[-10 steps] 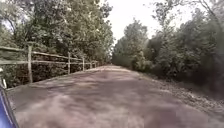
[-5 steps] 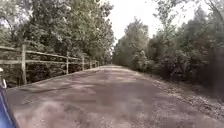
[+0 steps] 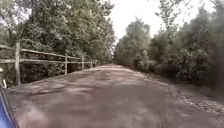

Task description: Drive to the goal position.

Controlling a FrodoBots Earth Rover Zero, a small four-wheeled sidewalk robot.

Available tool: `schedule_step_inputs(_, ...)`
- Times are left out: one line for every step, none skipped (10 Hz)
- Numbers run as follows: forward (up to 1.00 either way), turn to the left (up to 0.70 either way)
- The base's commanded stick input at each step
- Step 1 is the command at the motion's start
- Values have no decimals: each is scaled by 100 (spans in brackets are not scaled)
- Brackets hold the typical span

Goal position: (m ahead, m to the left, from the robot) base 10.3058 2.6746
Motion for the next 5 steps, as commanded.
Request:
schedule_step_inputs(70, 0)
schedule_step_inputs(70, 0)
schedule_step_inputs(70, 0)
schedule_step_inputs(70, 0)
schedule_step_inputs(70, 0)
